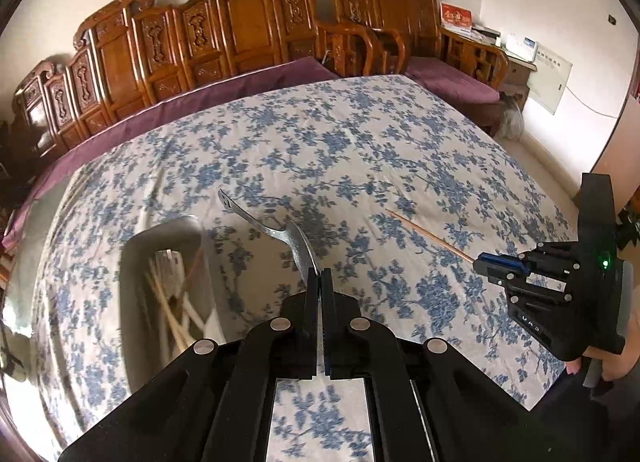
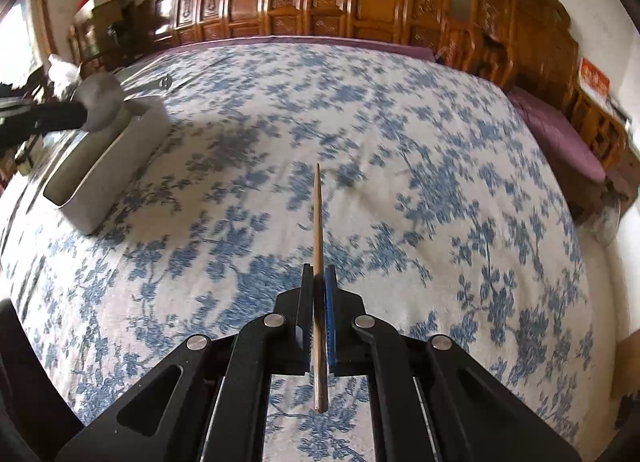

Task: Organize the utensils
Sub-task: 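Carry the metal spoon over the grey tray with the left tool while the right tool carries the chopstick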

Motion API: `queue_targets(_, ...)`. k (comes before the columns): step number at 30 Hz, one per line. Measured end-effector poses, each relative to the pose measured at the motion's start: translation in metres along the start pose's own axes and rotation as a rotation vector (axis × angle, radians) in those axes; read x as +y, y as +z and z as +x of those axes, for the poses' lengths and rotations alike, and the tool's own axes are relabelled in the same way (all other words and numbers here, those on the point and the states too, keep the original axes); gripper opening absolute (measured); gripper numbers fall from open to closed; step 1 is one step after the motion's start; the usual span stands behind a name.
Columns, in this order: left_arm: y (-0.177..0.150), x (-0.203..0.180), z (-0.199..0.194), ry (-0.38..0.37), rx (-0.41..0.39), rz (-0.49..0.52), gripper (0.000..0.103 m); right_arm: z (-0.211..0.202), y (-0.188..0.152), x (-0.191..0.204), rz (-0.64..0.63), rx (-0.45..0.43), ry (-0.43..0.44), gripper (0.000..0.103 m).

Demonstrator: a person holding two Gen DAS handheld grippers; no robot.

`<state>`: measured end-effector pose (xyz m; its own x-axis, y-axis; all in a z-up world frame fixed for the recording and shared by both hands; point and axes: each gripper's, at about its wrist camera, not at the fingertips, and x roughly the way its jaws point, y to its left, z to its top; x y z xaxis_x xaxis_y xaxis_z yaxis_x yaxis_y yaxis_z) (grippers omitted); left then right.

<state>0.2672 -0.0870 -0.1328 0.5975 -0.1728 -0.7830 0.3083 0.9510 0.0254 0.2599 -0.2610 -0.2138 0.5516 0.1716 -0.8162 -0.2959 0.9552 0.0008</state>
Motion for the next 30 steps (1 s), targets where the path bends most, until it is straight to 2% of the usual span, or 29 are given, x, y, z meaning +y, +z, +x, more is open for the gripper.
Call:
queue_targets(14,-0.010,0.062,-0.032,0.030,-0.023,-0.040,0.000,-0.014,0.028,0.062,-0.074,-0.028,0.042,0.006)
queue_targets(21,-0.028,0.095,-0.018,0.022,0.018,-0.078,0.000,-0.018,0.043,0.092,-0.106,-0.041,0.074,0.006)
queue_targets(30,-0.047,0.116,0.011,-0.021,0.074,-0.103,0.001,-0.015,0.052,0.115,-0.138,-0.037,0.089,0.006)
